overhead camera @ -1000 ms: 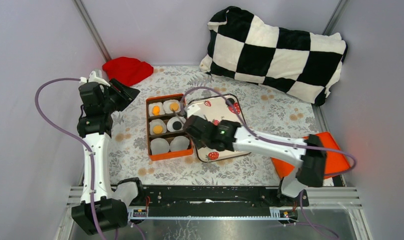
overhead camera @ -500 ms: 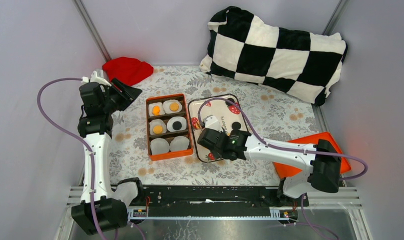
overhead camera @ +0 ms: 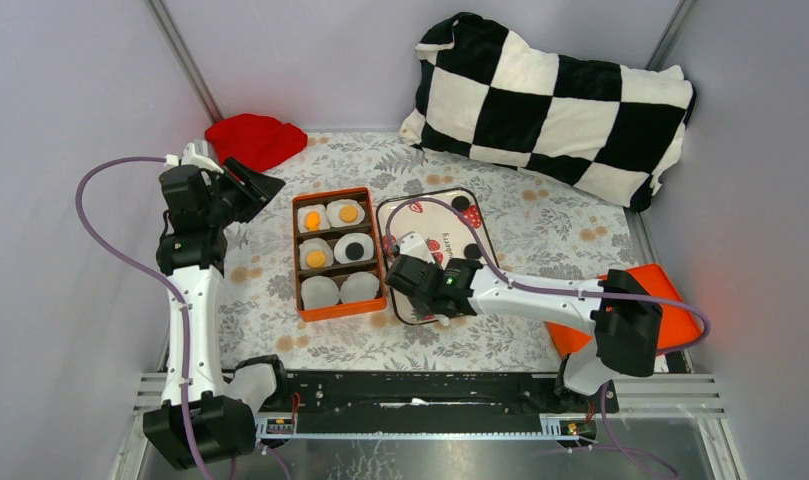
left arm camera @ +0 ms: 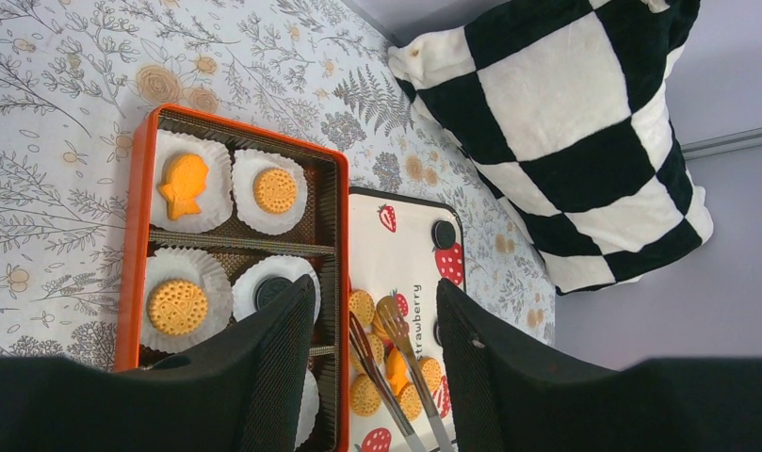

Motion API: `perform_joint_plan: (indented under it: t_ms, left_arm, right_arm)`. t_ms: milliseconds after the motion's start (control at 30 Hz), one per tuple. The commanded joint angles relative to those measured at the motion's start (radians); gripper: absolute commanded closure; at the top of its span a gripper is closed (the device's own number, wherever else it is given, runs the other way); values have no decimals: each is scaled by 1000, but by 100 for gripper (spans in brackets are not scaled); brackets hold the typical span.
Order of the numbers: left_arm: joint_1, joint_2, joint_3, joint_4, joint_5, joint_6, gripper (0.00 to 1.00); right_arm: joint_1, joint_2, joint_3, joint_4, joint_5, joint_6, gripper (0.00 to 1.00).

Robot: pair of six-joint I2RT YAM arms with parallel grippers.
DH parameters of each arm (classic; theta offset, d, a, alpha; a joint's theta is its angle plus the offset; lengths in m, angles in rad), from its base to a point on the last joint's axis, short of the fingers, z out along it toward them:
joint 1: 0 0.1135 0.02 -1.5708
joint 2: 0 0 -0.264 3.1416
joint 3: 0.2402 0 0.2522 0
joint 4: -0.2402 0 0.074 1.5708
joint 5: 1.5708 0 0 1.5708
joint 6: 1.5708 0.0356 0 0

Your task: Pack the cookies

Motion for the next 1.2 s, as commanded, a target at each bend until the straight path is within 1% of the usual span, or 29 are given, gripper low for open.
perform_joint_plan:
  t_ms: [0,233,467,700,900,1033,1100,1167]
  left_arm:
    - [-5,0,-13,38,11,6,44]
    - [-4,5,-15,35,8,9,44]
    - [-4,4,-13,31,13,4,45]
    - [-4,-20,-26,29,27,-3,44]
    - [-4,-22,-31,28,33,-4,45]
    - [-4,-20,-30,29,33,-2,45]
    - [-4,-19,-29,29,30,0,45]
    - [-4,-18,-31,29,29,4,45]
  right_arm:
    - [-41,15,21,72,-42,-4,52]
    - [-83,5,-13,105,-114,-2,52]
    - [-85,8,8,53,-176,-4,52]
    - [-85,-15,18,-38,-162,3,53]
    - [-85,-25,22,-64,-133,2,53]
    - [-85,11,41,-58,-141,-15,53]
    - [-85,32,53,-46,-145,-30,54]
    - [-85,48,71,-36,-144,-43,59]
